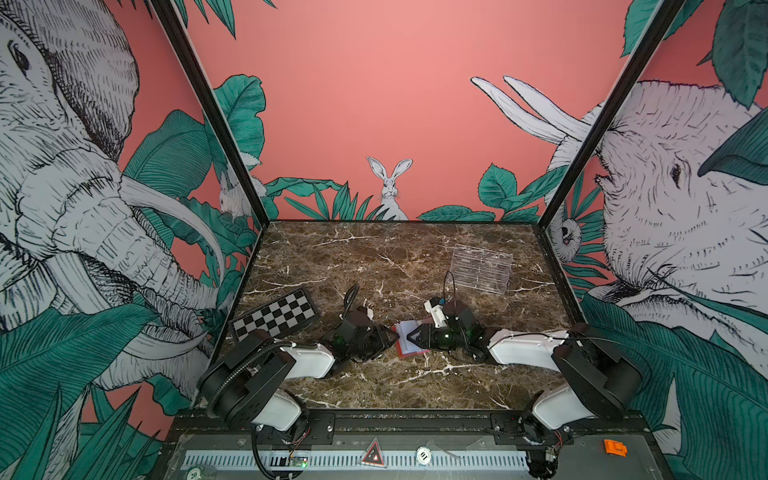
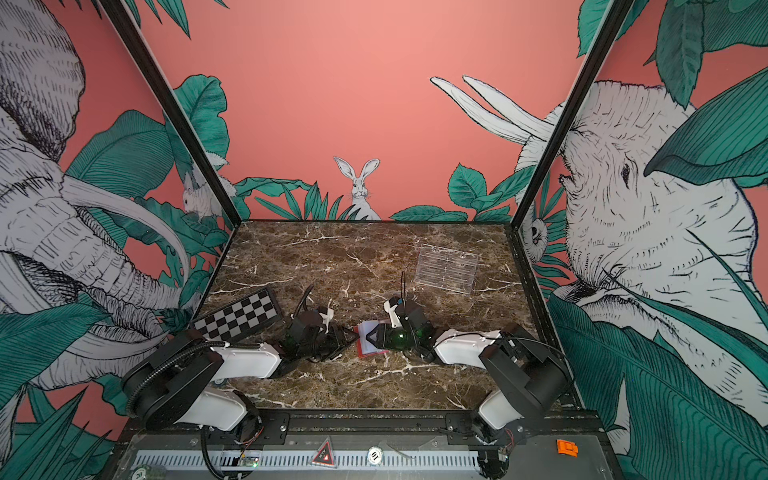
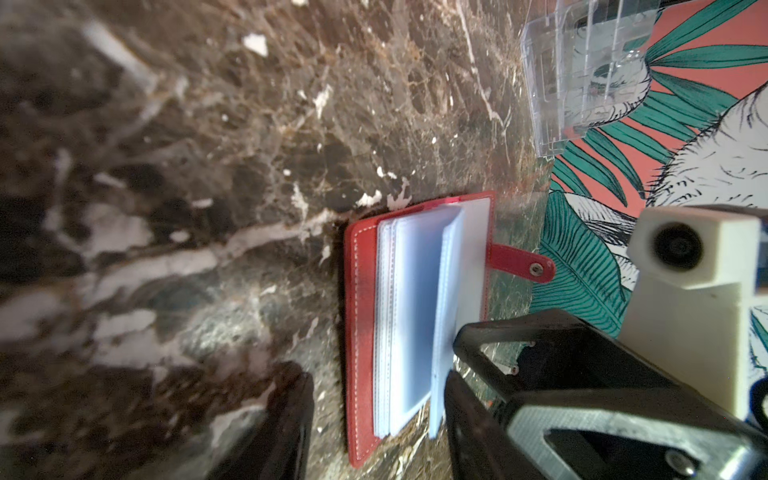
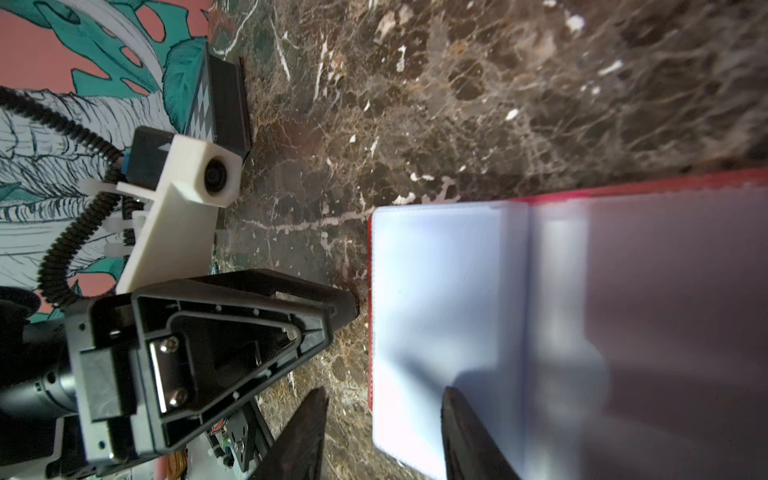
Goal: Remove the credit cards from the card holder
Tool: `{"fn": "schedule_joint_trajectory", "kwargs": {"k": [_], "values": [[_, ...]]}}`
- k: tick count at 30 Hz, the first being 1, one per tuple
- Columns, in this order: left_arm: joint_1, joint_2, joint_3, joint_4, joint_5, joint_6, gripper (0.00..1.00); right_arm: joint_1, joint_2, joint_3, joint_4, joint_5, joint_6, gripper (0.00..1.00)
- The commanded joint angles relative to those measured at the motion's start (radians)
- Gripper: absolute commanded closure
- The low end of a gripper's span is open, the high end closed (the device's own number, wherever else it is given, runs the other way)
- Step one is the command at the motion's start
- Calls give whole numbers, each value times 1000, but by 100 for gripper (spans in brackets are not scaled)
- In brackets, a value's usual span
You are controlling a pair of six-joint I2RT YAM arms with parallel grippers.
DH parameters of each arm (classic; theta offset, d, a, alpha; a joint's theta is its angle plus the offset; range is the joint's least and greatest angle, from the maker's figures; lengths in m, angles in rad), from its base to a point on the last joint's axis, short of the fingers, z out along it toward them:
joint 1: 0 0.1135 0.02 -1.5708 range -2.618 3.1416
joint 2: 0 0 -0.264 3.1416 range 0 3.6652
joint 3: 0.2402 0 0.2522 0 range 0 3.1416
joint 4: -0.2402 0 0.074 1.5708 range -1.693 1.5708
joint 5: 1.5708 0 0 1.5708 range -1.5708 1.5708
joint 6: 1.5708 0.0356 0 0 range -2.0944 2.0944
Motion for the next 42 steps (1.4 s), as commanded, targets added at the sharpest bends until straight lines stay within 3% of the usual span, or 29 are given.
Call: {"fn": "schedule_joint_trajectory", "kwargs": {"k": [1, 18, 32, 34, 39, 42], "values": [[5, 21, -19, 55, 8, -20, 49, 1, -13, -1, -50, 62, -5, 61], [5, 153, -31, 274, 56, -68, 65, -18, 6, -66, -44, 106, 29, 68], [4, 124, -7, 254, 70, -15, 100, -29, -47, -93, -31, 106, 41, 67], [4, 114, -4, 234, 68, -8, 100, -33, -81, -95, -51, 118, 41, 64], [4, 70, 14, 159, 64, 30, 100, -38, -243, -99, -169, 208, 29, 36], [3, 52, 19, 142, 62, 42, 100, -39, -350, -84, -269, 271, -1, 27]]}}
